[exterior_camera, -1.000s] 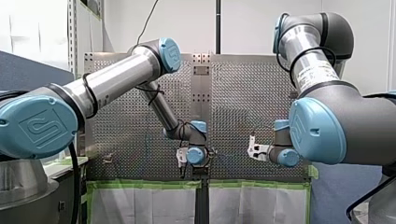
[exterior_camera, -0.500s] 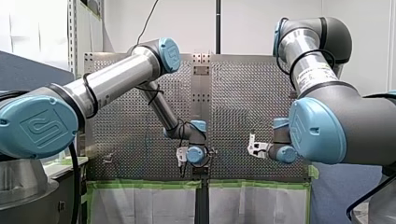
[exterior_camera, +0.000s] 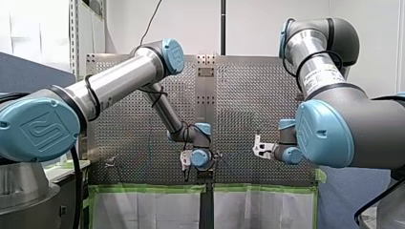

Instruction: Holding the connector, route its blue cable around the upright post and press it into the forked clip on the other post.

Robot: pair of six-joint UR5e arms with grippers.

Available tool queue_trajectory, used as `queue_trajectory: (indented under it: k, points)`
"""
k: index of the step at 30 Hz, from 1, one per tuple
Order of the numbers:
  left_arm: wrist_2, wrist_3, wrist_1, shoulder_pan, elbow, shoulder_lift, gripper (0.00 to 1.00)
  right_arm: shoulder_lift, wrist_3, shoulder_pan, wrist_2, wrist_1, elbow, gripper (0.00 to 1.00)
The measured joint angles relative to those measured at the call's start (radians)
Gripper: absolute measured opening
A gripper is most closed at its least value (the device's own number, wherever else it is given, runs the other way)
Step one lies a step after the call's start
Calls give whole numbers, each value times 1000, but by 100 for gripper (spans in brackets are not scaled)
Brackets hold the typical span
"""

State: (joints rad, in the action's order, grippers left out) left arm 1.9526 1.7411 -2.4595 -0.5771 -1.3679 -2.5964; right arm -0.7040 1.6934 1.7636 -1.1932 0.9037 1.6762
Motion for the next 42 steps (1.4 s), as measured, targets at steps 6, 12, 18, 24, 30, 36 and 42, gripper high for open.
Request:
queue_trajectory:
  k: [6, 12, 18, 24, 30, 36, 42]
  points:
    - [0, -10, 0, 0, 0, 0, 70, 1, -2, 1, 7, -3, 0, 0]
    - [10, -16, -23, 0, 0, 1, 100, 2, -4, 1, 7, -4, 0, 0]
    - [18, -8, -75, 0, -1, 1, 100, 3, -4, 1, 9, -5, 0, 0]
    - [-23, -7, -122, -4, -12, 8, 100, 4, -4, 1, 13, -5, 0, 0]
    - [-73, -3, -149, -6, -56, 47, 100, 5, -4, 1, 13, -7, 0, 0]
    - [-118, 21, -118, -9, -100, 91, 100, 6, -4, 2, 20, -7, 0, 0]
    - [-169, 25, -105, -19, -151, 126, 100, 6, -5, 2, 24, -11, 0, 0]
